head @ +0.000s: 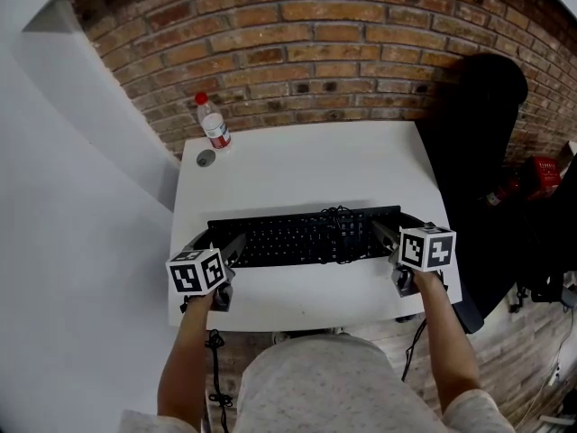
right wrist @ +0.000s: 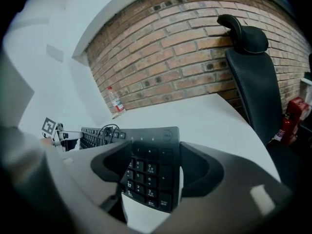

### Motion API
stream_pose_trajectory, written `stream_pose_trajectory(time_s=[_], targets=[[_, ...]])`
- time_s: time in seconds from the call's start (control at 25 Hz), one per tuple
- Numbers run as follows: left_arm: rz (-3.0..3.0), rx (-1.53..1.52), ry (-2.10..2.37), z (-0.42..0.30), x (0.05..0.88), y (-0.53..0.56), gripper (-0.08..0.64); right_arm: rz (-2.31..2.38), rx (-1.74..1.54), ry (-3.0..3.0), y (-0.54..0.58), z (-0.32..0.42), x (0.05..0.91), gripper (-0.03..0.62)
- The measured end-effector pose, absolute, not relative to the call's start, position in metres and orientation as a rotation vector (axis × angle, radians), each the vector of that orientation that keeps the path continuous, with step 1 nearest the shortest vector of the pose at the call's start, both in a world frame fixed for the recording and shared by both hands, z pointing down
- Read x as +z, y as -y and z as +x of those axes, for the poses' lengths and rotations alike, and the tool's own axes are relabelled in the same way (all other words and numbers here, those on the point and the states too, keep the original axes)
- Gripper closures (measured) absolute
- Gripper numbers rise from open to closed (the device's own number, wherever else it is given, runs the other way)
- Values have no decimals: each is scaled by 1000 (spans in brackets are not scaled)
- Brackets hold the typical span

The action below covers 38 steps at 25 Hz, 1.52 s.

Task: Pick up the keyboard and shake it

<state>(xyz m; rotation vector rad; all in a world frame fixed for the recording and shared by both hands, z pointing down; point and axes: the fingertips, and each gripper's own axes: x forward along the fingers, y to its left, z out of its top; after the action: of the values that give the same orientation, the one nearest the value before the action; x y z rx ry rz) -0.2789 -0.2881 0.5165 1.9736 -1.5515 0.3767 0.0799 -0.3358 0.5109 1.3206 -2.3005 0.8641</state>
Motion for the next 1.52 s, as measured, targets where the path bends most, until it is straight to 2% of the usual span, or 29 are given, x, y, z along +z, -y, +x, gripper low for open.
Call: stream_pose_trajectory(time_s=[0.28,0.96,1.52], targets=[[1994,343,1562,-287,512,287,195,1352,744,2396,338,72,504,273],[2050,357,1486,-283,512,282,213,1231,686,2413,333,72,503,275],[2121,543,1460,-278,515,271,213,1128,414,2426,328,70,500,287]])
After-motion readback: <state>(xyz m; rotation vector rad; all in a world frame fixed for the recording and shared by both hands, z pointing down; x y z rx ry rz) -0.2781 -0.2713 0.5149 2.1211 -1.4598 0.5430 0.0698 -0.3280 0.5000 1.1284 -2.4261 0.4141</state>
